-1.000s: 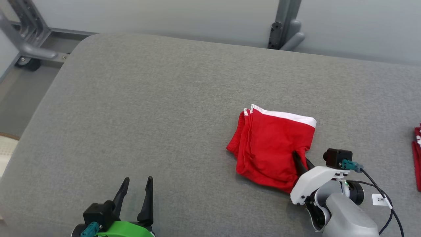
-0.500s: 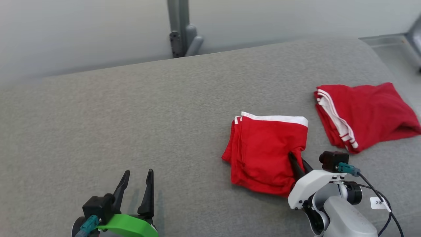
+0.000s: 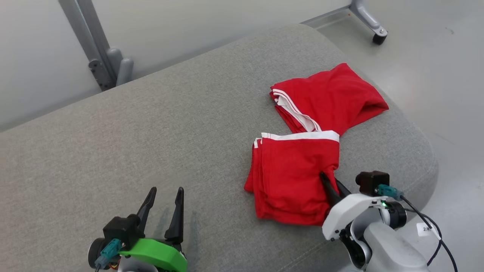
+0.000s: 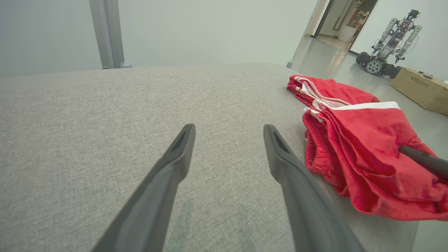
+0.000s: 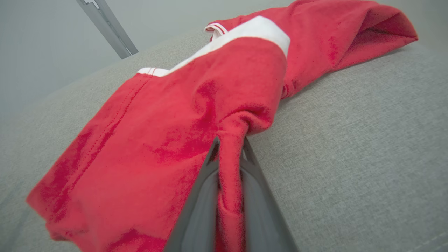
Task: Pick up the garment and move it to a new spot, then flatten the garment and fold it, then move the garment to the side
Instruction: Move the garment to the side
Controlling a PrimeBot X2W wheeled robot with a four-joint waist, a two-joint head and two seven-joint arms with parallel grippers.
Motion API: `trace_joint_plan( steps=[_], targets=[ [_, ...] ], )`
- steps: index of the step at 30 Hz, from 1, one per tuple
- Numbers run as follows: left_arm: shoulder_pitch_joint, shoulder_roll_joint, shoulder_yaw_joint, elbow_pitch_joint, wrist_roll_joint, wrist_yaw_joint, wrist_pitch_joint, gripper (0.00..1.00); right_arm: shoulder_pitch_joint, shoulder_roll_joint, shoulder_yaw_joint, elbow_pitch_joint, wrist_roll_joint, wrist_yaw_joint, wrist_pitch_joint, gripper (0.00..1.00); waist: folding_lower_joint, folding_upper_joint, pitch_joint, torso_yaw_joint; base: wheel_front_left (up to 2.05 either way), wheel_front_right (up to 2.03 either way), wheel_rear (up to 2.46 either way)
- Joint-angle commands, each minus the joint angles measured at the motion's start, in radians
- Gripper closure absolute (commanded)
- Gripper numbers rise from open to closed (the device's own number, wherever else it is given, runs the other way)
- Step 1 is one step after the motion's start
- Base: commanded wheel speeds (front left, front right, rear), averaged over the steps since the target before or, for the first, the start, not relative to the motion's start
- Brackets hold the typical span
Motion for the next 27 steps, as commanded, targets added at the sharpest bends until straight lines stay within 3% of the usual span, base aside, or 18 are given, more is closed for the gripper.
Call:
trace_joint_plan(
  steps=[1, 7, 11, 19, 25, 26, 27],
  targets=[
    [-0.024, 0.004, -0.003, 0.003, 0.008, 0.003, 0.000, 0.00, -0.035, -0.002, 0.013, -0.016, -0.013, -0.001, -0.002, 1.00, 0.0000, 0.0083, 0.036, -0.040, 0.00, 0.00, 0.00],
    [-0.042, 0.010, -0.027, 0.020, 0.016, 0.003, 0.000, 0.00, -0.166, -0.046, 0.062, -0.016, -0.055, -0.001, -0.001, 1.00, 0.0000, 0.0083, 0.068, 0.028, 0.00, 0.00, 0.00],
    [-0.053, 0.014, -0.039, 0.021, 0.020, 0.003, 0.000, 0.00, -0.274, -0.117, 0.072, 0.026, -0.084, -0.001, 0.022, 1.00, 0.0000, 0.0083, 0.096, 0.095, 0.00, 0.00, 0.00],
    [-0.078, 0.028, -0.035, 0.025, 0.028, 0.003, 0.000, 0.00, -0.431, -0.266, 0.040, 0.203, -0.146, -0.001, 0.088, 1.00, 0.0000, 0.0083, 0.163, 0.231, 0.00, 0.00, 0.00],
    [-0.092, 0.038, -0.028, 0.019, 0.033, 0.003, 0.000, 0.00, -0.507, -0.360, 0.012, 0.340, -0.236, -0.001, 0.082, 1.00, 0.0000, 0.0083, 0.200, 0.284, 0.00, 0.00, 0.00],
    [-0.094, 0.039, -0.028, 0.019, 0.033, 0.003, 0.000, 0.00, -0.514, -0.371, 0.003, 0.361, -0.254, -0.001, 0.075, 0.69, 0.0000, 0.0083, 0.204, 0.289, 0.00, 0.00, 0.00],
    [-0.095, 0.040, -0.027, 0.018, 0.032, 0.003, 0.000, 0.00, -0.519, -0.381, -0.009, 0.385, -0.267, -0.001, 0.069, 0.01, 0.0000, 0.0083, 0.205, 0.292, 0.00, 0.00, 0.00]
  ],
)
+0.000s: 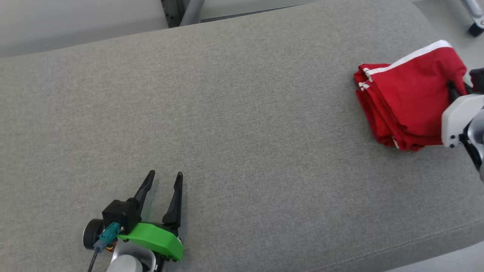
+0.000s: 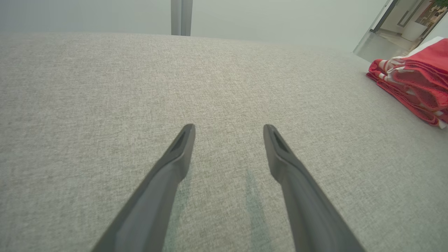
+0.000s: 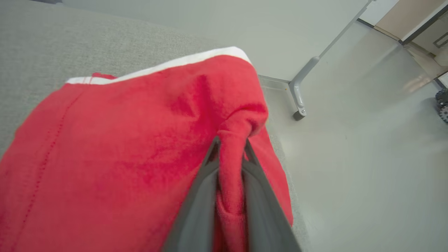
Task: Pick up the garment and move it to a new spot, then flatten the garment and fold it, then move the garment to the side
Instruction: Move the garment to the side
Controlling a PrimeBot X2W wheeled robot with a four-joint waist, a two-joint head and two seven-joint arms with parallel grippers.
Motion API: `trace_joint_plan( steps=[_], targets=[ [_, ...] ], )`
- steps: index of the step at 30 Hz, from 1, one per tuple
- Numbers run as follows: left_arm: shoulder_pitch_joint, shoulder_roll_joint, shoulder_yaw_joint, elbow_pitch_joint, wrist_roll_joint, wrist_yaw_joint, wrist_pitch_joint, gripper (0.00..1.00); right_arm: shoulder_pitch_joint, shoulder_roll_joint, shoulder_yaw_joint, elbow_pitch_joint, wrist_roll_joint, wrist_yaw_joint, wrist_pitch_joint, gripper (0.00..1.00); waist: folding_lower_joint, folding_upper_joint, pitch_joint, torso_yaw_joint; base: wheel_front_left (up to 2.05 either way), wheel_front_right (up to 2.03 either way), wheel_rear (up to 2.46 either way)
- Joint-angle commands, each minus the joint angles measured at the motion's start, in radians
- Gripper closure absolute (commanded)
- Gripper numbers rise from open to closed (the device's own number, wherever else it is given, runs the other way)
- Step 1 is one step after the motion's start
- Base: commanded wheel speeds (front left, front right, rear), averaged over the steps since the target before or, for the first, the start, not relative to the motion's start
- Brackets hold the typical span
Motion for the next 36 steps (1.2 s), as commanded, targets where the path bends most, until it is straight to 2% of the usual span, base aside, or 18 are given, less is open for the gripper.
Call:
trace_joint_plan(
  steps=[1, 3, 8, 10, 14, 18, 23, 30, 36],
  targets=[
    [-0.016, 0.009, 0.009, -0.003, 0.007, 0.003, 0.000, 0.00, -0.024, -0.032, -0.036, 0.045, -0.040, -0.002, -0.020, 0.00, 0.0000, 0.0083, 0.049, 0.053, 0.00, 0.00, 0.00],
    [-0.014, 0.005, 0.019, -0.001, -0.007, 0.003, 0.000, 0.00, -0.031, -0.047, -0.059, 0.059, -0.059, -0.002, -0.029, 0.00, 0.0000, 0.0083, 0.049, 0.055, 0.00, 0.00, 0.00],
    [-0.015, -0.005, 0.019, 0.009, -0.010, 0.003, 0.000, 0.00, -0.008, -0.052, -0.206, 0.090, -0.126, -0.002, -0.072, 0.00, 0.0000, 0.0083, 0.025, 0.059, 0.00, 0.00, 0.00],
    [-0.010, -0.008, 0.027, 0.011, -0.008, 0.003, 0.000, 0.00, 0.016, -0.012, -0.262, 0.068, -0.136, -0.002, -0.081, 0.00, 0.0000, 0.0083, 0.005, 0.060, 0.00, 0.00, 0.00],
    [0.024, -0.015, 0.048, 0.014, 0.000, 0.003, 0.000, 0.00, 0.105, 0.098, -0.358, -0.123, -0.143, -0.002, -0.082, 0.00, 0.0000, 0.0083, -0.038, 0.057, 0.00, 0.00, 0.00],
    [0.043, -0.019, 0.074, 0.022, 0.011, 0.003, 0.000, 0.00, 0.208, 0.221, -0.353, -0.308, -0.158, -0.002, -0.082, 0.00, 0.0000, 0.0083, -0.079, 0.057, 0.00, 0.00, 0.00],
    [0.068, -0.023, 0.085, 0.028, 0.016, 0.003, 0.000, 0.00, 0.347, 0.312, -0.280, -0.469, -0.144, -0.002, -0.082, 0.00, 0.0000, 0.0083, -0.122, 0.077, 0.00, 0.00, 0.00],
    [0.096, -0.027, 0.095, 0.029, 0.014, 0.003, 0.000, 0.00, 0.533, 0.367, -0.211, -0.584, -0.094, -0.002, -0.082, 0.00, 0.0000, 0.0083, -0.171, 0.132, 0.00, 0.00, 0.00],
    [0.129, -0.028, 0.115, 0.029, 0.010, 0.003, 0.000, 0.00, 0.634, 0.380, -0.229, -0.609, -0.093, -0.002, -0.082, 0.00, 0.0000, 0.0083, -0.212, 0.173, 0.00, 0.00, 0.00]
  ],
)
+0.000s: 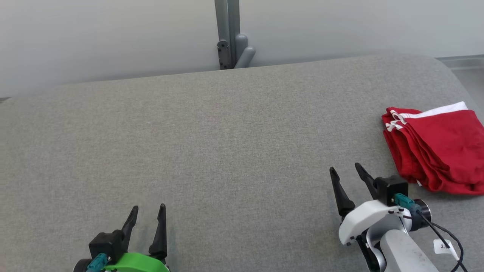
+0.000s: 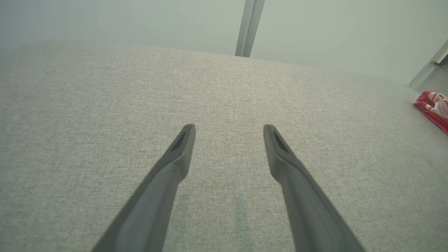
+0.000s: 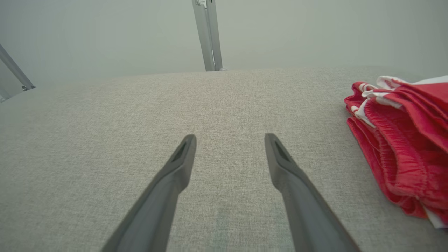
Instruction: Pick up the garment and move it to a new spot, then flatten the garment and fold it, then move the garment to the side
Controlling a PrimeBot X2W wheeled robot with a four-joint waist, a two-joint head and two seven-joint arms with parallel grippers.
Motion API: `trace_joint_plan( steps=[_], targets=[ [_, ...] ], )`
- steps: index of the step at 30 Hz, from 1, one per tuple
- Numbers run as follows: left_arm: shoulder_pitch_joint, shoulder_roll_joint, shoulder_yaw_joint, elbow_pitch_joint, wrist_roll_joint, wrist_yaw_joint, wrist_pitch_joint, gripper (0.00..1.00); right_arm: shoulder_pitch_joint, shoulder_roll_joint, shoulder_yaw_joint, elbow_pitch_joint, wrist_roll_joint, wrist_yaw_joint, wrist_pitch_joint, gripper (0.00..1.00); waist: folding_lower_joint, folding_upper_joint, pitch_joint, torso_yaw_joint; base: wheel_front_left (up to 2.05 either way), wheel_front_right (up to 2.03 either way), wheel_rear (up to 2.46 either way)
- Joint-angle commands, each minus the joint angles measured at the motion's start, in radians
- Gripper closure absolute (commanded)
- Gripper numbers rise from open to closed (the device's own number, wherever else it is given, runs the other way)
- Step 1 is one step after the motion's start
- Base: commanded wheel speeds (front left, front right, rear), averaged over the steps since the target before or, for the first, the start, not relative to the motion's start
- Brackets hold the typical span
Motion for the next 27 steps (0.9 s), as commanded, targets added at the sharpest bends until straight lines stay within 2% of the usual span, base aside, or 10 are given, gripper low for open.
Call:
trace_joint_plan(
  steps=[1, 12, 27],
  targets=[
    [0.015, 0.001, 0.004, -0.001, -0.002, 0.003, 0.000, 0.00, 0.024, -0.002, -0.002, -0.016, -0.008, -0.001, -0.002, 0.00, 0.0000, 0.0083, -0.032, 0.034, 0.00, 0.00, 0.00],
    [0.028, 0.001, 0.050, -0.015, 0.028, 0.014, 0.000, 0.00, 0.105, 0.002, -0.036, -0.044, -0.061, -0.001, -0.002, 0.00, 0.0000, 0.0083, -0.056, 0.059, 0.00, 0.00, 0.00],
    [0.049, 0.001, 0.052, -0.010, 0.022, 0.022, 0.000, 0.00, 0.190, 0.001, -0.048, -0.125, -0.077, -0.001, -0.002, 0.00, 0.0000, 0.0083, -0.071, 0.039, 0.00, 0.00, 0.00]
  ],
)
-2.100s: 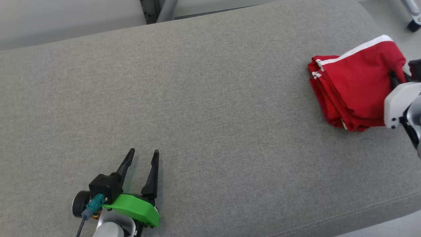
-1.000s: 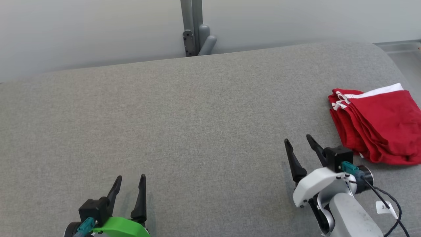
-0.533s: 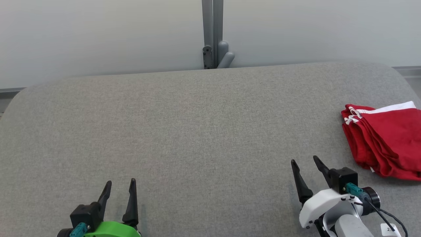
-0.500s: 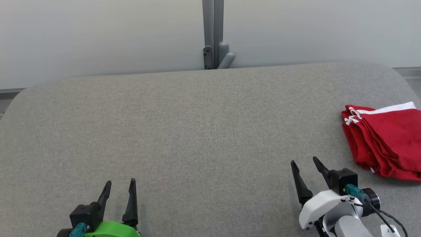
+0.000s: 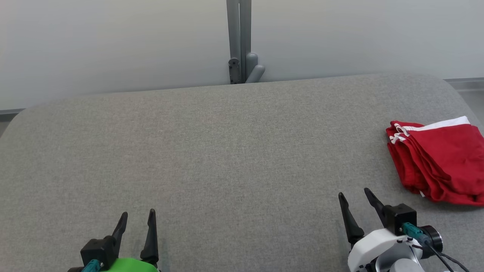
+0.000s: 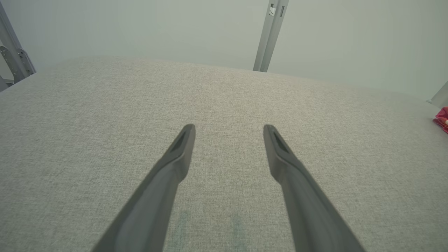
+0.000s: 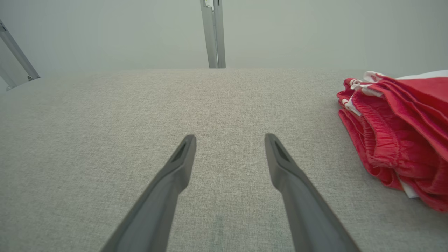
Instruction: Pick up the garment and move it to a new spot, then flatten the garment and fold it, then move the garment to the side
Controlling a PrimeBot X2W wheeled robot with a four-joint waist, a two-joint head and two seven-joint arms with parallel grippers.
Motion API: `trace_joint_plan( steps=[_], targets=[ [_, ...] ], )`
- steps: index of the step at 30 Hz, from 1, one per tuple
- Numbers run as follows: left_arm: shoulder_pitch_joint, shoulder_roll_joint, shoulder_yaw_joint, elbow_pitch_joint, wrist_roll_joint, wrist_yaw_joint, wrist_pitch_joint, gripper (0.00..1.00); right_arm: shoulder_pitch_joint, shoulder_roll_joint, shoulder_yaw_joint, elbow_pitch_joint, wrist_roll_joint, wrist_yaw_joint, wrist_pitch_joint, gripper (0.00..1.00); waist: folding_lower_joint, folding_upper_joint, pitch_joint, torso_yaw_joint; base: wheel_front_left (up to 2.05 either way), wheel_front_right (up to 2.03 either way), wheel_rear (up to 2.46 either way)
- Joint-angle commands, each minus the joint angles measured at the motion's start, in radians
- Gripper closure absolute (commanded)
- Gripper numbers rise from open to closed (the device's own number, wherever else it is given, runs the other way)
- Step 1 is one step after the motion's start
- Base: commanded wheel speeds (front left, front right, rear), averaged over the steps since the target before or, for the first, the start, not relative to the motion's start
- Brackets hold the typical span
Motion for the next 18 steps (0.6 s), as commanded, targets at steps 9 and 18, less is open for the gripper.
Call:
trace_joint_plan(
  steps=[9, 18],
  targets=[
    [0.020, 0.002, -0.002, 0.006, -0.010, 0.011, 0.000, 0.00, 0.019, -0.003, -0.002, -0.025, -0.018, -0.001, -0.002, 0.00, 0.0000, 0.0083, 0.005, -0.019, 0.00, 0.00, 0.00],
    [0.015, 0.002, -0.006, 0.010, -0.004, 0.018, 0.000, 0.00, 0.022, -0.003, 0.000, -0.058, 0.020, -0.001, -0.002, 0.00, 0.0000, 0.0083, 0.011, -0.029, 0.00, 0.00, 0.00]
  ],
)
